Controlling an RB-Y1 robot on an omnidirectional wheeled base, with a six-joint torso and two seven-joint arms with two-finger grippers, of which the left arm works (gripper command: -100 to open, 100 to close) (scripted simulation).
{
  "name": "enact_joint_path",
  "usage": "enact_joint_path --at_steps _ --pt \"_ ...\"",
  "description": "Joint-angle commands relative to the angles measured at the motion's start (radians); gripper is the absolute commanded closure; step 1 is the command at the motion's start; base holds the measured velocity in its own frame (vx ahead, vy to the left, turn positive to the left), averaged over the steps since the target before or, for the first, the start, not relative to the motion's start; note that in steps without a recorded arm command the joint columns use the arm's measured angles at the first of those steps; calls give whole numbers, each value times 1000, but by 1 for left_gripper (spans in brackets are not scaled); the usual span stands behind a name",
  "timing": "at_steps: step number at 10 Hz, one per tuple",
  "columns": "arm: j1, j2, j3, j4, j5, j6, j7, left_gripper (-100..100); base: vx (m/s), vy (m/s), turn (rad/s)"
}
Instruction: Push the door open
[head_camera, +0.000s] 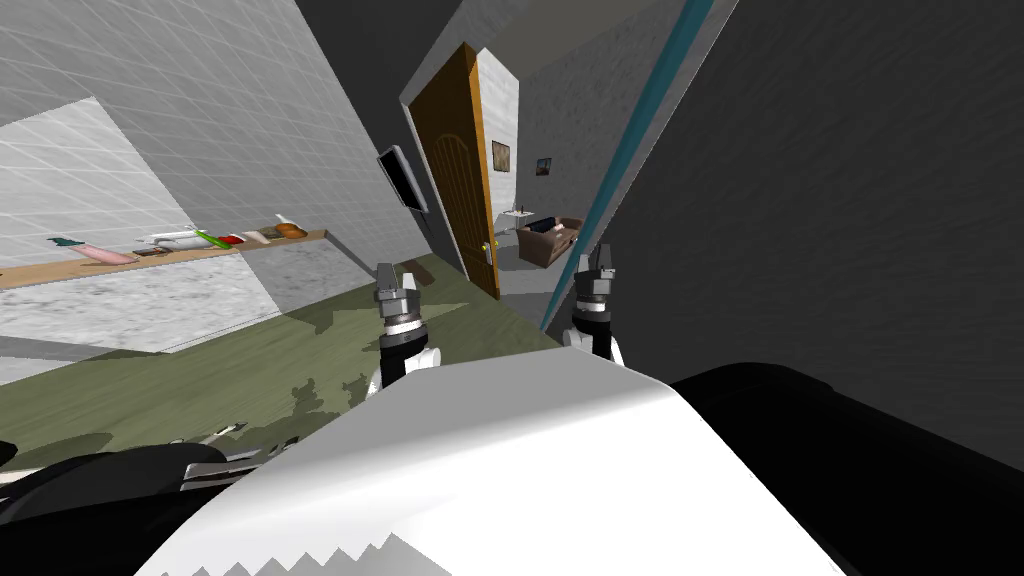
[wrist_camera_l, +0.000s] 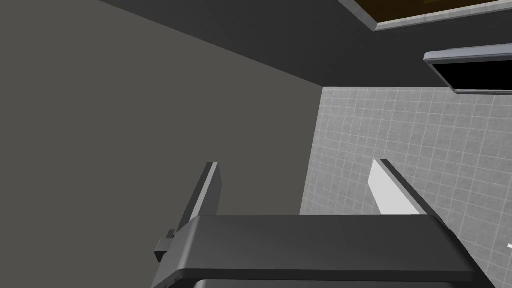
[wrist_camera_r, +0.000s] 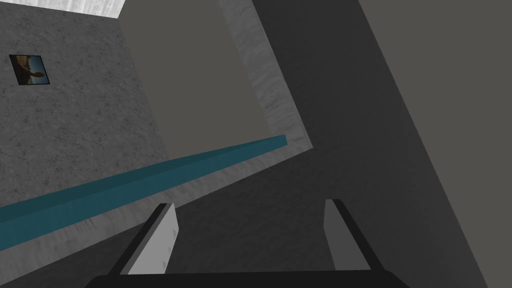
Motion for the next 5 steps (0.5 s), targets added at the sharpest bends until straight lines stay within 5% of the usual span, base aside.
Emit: enact_joint_path --at_steps 1,5 --pt "-21 13 -7 36 -4 3 11 -100 161 12 -36" --pt "-69 37 -23 120 -15 9 36 -100 136 88 -63"
